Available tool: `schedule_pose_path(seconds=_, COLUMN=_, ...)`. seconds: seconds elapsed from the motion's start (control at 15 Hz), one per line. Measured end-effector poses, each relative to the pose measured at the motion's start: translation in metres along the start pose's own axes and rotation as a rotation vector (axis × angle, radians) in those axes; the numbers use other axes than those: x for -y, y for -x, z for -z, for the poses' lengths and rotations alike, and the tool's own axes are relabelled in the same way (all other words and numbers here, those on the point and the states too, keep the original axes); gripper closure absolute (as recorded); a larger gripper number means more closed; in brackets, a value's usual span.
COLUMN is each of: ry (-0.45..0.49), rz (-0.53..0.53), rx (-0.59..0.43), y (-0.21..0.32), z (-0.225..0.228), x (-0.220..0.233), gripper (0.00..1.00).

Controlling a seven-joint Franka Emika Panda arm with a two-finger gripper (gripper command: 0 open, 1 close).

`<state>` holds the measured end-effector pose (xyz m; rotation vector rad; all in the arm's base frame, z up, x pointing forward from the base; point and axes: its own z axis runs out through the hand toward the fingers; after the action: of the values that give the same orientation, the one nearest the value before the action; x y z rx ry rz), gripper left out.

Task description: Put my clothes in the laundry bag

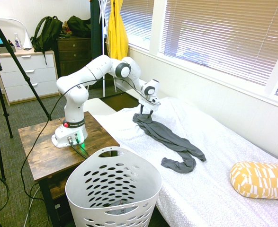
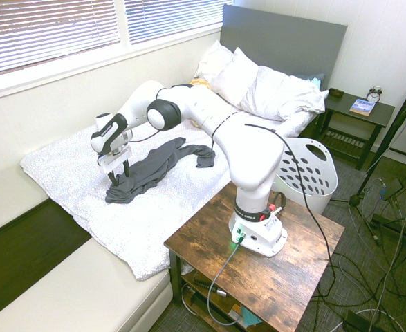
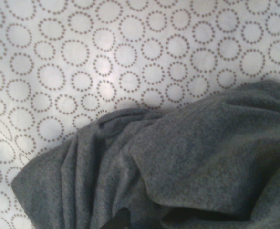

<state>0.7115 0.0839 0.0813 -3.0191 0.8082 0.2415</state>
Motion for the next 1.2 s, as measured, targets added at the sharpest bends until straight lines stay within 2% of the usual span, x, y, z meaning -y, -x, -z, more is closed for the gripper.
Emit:
schedule_pose_path(seconds=0.2, ry=0.008, rz=0.030, rx=-0.003, y=0.007, z=-0.007, x=0.009, gripper=0.00)
schedule_pose_path(seconds=0.47, ry=0.092, rz=0.079, rx=-0.100, y=0.013, z=-0.020, x=0.010, gripper=0.00)
schedule_pose_path(seconds=0.67, ry=0.139, rz=0.089, rx=-0.109, y=0.018, z=-0.028, x=0.006, gripper=0.00)
schedule_pose_path(seconds=0.87, ry=0.176, rz=0.056, rx=-0.095, y=0.032, z=-0.044, x=0.004, gripper=0.00)
schedule_pose_path(seconds=1.07, ry=0.166, rz=0.015, rx=-0.109, y=0.048, z=-0.057, x=0.011, gripper=0.00)
schedule_pose_path(seconds=1.13, ry=0.156, rz=0.001, rx=-0.119, y=0.051, z=-0.060, x=0.014, gripper=1.00)
schedule_pose_path(seconds=1.2, ry=0.147, rz=-0.008, rx=-0.132, y=0.053, z=-0.061, x=0.016, gripper=1.00)
